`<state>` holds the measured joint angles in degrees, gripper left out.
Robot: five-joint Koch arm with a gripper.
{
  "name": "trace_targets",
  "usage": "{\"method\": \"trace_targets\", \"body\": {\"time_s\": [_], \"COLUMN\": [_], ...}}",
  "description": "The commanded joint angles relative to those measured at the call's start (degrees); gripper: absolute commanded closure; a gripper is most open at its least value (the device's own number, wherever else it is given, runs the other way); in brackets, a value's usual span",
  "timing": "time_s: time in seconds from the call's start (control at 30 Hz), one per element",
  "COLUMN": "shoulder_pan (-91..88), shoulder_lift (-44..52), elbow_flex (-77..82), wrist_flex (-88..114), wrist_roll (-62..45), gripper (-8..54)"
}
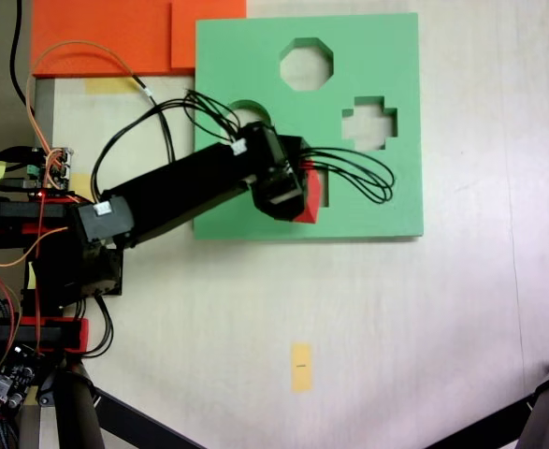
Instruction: Put the square block into the corresponding hole
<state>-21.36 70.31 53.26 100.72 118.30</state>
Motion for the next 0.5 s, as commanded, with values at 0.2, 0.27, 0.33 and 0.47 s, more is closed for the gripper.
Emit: {"method": "trace_targets", "body": {"time_s": [0.2,0.27,0.33,0.47], "shoulder_pan": [-1.05,-1.67,-2.02,-3.16], "shoulder_lift": [-4.66,-6.86,-8.17,-11.16], "elbow_flex": [-3.52,-4.83,-5.62,-8.17], "wrist_flex": [-3.96,-4.31,-4.57,-4.92], "wrist_roll": [2.29,1.93,1.85,1.49], "gripper": [28.6,28.5,28.4,28.4]}}
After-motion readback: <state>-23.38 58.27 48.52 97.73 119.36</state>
